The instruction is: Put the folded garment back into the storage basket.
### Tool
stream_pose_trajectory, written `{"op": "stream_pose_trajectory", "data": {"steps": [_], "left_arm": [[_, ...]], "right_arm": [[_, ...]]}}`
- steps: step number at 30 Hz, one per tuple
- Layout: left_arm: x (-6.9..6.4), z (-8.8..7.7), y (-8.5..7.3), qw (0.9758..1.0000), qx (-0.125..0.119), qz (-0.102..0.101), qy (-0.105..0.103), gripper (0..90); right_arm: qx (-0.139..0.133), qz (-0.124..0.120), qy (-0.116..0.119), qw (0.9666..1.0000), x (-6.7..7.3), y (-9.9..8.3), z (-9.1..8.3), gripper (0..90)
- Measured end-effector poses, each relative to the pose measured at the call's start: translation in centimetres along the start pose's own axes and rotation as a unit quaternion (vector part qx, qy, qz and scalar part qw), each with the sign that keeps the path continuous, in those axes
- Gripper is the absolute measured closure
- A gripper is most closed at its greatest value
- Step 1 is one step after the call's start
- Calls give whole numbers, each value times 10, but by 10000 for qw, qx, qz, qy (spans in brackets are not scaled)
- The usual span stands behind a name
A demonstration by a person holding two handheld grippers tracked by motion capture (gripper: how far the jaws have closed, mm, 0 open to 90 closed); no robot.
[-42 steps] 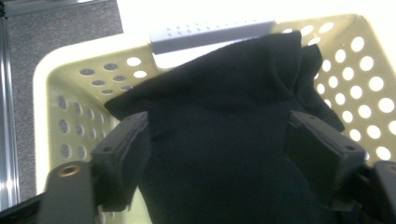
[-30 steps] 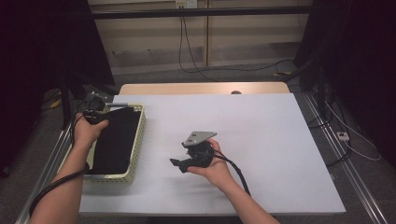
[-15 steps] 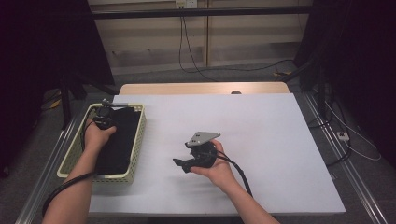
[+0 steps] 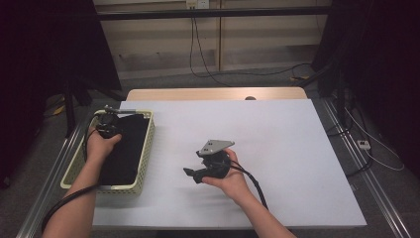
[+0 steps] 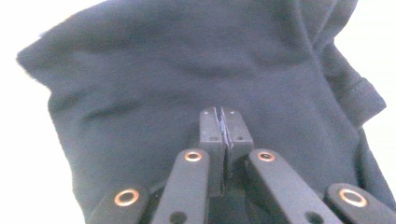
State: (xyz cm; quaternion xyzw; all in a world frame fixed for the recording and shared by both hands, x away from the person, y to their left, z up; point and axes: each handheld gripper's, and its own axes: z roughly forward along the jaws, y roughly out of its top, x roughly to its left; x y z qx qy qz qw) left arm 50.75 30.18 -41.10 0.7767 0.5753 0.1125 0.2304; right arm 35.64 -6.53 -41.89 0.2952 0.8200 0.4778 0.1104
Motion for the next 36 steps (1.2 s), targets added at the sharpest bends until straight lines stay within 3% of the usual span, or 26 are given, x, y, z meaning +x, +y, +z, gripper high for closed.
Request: {"op": "stream_pose_trajectory", "data": {"steps": [6,8,10,15,17,20,22,24,26,32,36], "left_arm": [[11,-15,-15,9996,99,-260,-17,900],[11,-14,-19,9994,294,-194,-36,900],[11,-8,-25,9986,488,-164,102,900],[25,-4,-30,9985,260,-480,42,900],[31,-5,-27,9984,347,-373,264,900],[35,-3,-24,9982,315,-471,196,900],[32,-4,-20,9986,328,-353,226,900],[25,-4,-14,9991,195,-350,101,900],[18,-1,-7,9996,151,-203,76,900],[-4,15,9,9996,-88,-178,-198,900],[-13,27,13,9997,-39,-100,-217,900]], "right_arm": [[-61,31,-43,10000,0,1,-4,275],[-80,39,-67,9999,1,2,-5,277],[-118,47,-74,9999,1,3,-5,278],[-95,28,-86,9999,1,3,-5,278],[-70,29,-108,9999,0,3,-5,278],[-91,48,-117,9999,-2,3,-6,279],[-87,57,-121,9999,-3,3,-6,279],[-87,62,-126,9999,-5,3,-7,279],[-74,77,-148,9998,-7,3,-7,279],[-41,92,-137,9999,-8,2,-7,279],[-40,110,-130,9998,-9,2,-7,279]]}}
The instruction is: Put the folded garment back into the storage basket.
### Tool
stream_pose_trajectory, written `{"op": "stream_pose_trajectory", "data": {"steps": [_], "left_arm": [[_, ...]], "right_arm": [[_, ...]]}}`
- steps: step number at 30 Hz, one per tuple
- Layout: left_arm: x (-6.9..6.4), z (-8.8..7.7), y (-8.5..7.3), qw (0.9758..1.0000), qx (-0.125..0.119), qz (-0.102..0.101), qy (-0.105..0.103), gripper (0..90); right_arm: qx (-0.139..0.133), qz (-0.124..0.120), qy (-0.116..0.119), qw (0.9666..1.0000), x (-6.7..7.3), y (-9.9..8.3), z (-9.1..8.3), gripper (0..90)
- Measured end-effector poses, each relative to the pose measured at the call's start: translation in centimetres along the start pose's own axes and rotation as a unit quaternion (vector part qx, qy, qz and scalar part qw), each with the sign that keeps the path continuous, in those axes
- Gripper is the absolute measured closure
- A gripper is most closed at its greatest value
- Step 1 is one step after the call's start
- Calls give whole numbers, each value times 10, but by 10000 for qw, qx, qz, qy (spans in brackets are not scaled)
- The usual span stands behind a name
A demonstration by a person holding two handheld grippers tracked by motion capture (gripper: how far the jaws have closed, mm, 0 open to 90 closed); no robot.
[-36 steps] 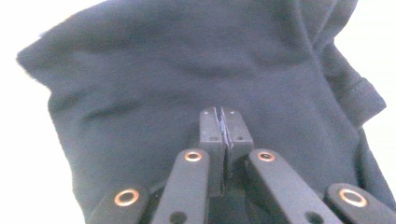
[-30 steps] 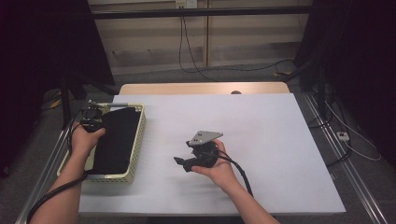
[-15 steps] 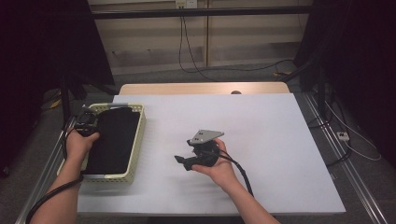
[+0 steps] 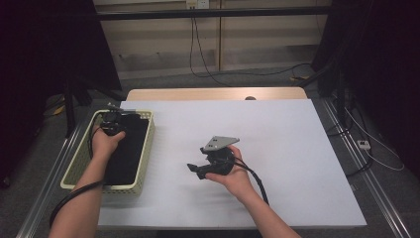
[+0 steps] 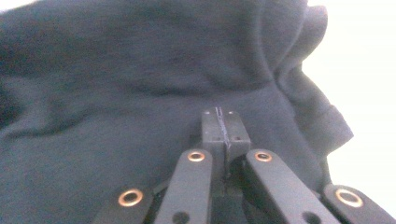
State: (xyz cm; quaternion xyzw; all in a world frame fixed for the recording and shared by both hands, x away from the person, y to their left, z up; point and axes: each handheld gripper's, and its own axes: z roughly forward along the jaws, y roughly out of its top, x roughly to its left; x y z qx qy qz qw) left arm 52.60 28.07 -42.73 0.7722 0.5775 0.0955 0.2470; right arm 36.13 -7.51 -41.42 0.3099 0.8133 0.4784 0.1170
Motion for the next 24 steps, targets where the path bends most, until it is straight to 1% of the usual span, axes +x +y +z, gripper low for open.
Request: {"op": "stream_pose_trajectory", "data": {"steps": [1,2,3,4,5,6,7,9,10,11,12,13,14,15,17,18,19,20,22,23,24], "left_arm": [[-1,0,1,10000,47,85,-21,900],[-4,2,1,10000,-1,42,-88,900],[-6,2,1,9998,47,62,-189,900],[-10,2,1,9997,51,141,-208,900],[-12,2,1,9997,51,201,-140,900],[-13,2,2,9997,62,199,-107,900],[-12,2,2,9998,66,146,-135,900],[-10,1,3,9998,28,144,-146,900],[-9,0,3,9997,60,191,-121,888],[-9,-1,4,9998,73,174,-112,876],[-9,-2,4,9998,45,131,-115,851],[-8,-4,4,9999,36,146,-69,812],[-8,-6,5,9998,84,163,-77,786],[-8,-8,4,9998,95,133,-94,778],[-9,-11,4,9997,123,193,-56,723],[-10,-14,5,9996,155,218,-68,705],[-12,-15,5,9997,117,171,-85,693],[-12,-17,6,9996,131,214,-106,663],[-15,-22,8,9997,80,210,-110,592],[-16,-24,9,9997,87,218,-88,531],[-17,-25,9,9997,77,225,-84,492]], "right_arm": [[4,-1,5,10000,0,0,0,279],[6,5,7,10000,-1,0,0,278],[-1,10,-2,10000,-1,0,0,278],[-3,12,-1,10000,-1,0,0,278],[-9,14,3,10000,-1,0,-1,278],[-25,21,-5,10000,-2,0,-1,278],[-25,21,-11,10000,-2,-1,-1,278],[-25,26,-29,10000,-2,-1,-4,278],[-16,28,-33,10000,-2,-1,-5,278],[-17,37,-35,10000,-3,-2,-7,278],[-12,31,-34,10000,-4,-3,-9,278],[13,30,-45,10000,-4,-3,-11,278],[32,11,-71,10000,-5,-4,-14,278],[36,10,-89,10000,-7,-5,-16,277],[17,60,-131,9999,-10,-6,-21,276],[18,59,-147,9999,-11,-7,-24,276],[29,49,-150,9999,-12,-8,-27,276],[40,45,-154,9999,-13,-9,-29,276],[22,53,-209,9998,-15,-12,-35,276],[31,58,-223,9997,-17,-13,-38,276],[20,78,-255,9996,-17,-14,-40,275]]}}
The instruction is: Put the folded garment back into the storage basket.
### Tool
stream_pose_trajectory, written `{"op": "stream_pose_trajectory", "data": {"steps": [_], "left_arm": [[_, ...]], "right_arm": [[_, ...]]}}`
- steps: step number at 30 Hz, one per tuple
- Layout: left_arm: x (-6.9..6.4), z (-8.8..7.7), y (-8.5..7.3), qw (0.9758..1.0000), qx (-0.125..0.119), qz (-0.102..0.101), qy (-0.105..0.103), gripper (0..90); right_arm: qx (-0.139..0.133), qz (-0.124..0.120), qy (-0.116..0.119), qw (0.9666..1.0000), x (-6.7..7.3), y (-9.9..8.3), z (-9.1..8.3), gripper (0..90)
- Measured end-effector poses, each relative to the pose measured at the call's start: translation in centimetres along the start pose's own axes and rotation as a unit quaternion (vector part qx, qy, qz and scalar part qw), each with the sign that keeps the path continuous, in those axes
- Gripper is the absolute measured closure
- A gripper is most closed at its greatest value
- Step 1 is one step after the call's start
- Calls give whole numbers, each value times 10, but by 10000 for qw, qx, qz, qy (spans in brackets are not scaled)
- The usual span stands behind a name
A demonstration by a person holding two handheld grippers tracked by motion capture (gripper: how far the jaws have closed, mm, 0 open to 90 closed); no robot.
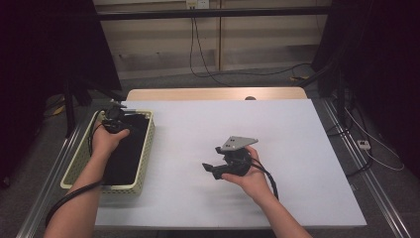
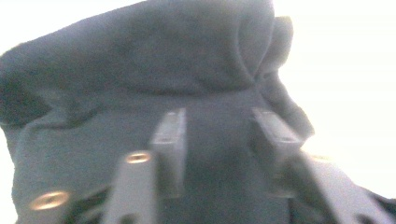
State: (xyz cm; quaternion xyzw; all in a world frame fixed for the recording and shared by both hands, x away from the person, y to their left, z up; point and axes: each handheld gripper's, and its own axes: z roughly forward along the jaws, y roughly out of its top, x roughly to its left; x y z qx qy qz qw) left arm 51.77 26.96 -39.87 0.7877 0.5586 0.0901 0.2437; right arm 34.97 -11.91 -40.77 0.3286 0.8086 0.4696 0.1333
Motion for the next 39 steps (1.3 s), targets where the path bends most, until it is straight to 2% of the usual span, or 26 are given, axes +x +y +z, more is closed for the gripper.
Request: {"op": "stream_pose_trajectory", "data": {"steps": [2,7,8,12,15,16,17,19,21,23,29,34,39], "left_arm": [[-3,-3,1,10000,9,12,-75,465],[-8,-10,2,10000,-52,42,-44,393],[-9,-12,3,9999,21,91,-74,384],[-15,-18,2,9999,-95,86,-112,340],[-20,-26,1,9996,-80,204,-177,329],[-23,-28,0,9995,-170,193,-179,323],[-25,-31,-1,9993,-127,263,-228,320],[-30,-36,-3,9988,-219,319,-284,317],[-36,-41,-3,9984,-186,403,-358,299],[-41,-47,-3,9974,-186,541,-433,298],[-59,-62,-4,9945,-349,773,-619,263],[-77,-68,-8,9904,-405,1033,-823,256],[-93,-70,-13,9869,-496,1145,-1019,246]], "right_arm": [[-20,23,-14,10000,-1,-2,-4,276],[-16,37,-56,10000,-2,-8,-12,275],[-7,38,-52,10000,-2,-9,-14,275],[-13,33,-39,10000,-4,-13,-19,273],[37,14,-54,10000,-7,-18,-22,272],[56,16,-59,10000,-7,-19,-23,272],[49,33,-62,10000,-8,-20,-24,272],[21,60,-52,10000,-9,-22,-27,272],[12,69,-47,10000,-10,-24,-30,272],[12,81,-78,9999,-12,-26,-33,272],[16,105,-108,9999,-17,-33,-42,272],[78,127,-155,9998,-20,-41,-49,272],[105,134,-199,9997,-24,-46,-56,271]]}}
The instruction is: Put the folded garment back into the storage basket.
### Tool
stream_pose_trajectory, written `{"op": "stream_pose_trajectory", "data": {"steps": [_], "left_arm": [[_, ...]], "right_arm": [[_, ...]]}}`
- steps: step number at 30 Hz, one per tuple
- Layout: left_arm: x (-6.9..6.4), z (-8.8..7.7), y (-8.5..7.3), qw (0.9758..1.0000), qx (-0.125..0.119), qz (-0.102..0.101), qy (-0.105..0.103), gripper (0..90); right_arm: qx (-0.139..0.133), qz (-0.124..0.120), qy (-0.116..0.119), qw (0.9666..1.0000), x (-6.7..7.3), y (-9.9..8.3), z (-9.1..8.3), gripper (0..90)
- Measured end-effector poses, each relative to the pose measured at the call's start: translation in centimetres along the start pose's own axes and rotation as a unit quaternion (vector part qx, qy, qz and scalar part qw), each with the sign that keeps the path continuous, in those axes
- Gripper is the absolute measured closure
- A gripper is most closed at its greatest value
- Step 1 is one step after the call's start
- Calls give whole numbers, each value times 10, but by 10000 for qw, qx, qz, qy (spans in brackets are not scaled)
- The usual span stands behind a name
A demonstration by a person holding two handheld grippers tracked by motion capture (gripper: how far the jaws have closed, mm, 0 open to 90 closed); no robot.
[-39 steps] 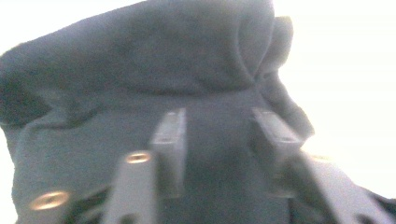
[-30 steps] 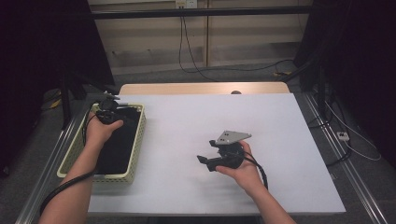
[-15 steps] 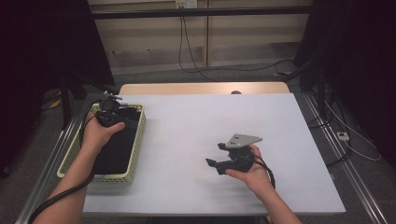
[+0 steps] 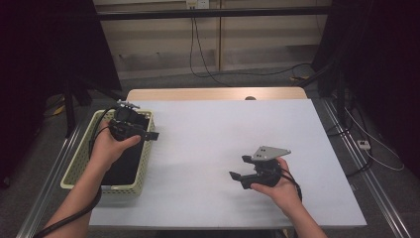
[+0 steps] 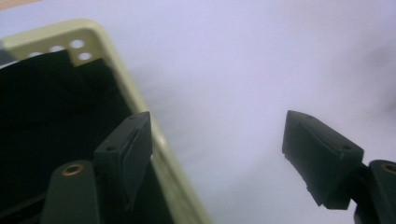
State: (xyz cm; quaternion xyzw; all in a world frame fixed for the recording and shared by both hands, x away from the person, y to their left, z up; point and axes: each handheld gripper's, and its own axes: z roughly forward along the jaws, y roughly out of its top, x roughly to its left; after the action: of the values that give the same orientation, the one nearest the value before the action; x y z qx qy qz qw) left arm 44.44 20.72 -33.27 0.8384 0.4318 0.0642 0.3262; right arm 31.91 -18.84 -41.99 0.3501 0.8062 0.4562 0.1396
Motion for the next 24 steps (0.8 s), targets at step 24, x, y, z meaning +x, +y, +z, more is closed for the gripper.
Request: {"op": "stream_pose_trajectory", "data": {"steps": [24], "left_arm": [[-66,18,-44,9943,-59,642,-850,216]], "right_arm": [[57,92,-298,9995,-12,-27,-38,269]]}}
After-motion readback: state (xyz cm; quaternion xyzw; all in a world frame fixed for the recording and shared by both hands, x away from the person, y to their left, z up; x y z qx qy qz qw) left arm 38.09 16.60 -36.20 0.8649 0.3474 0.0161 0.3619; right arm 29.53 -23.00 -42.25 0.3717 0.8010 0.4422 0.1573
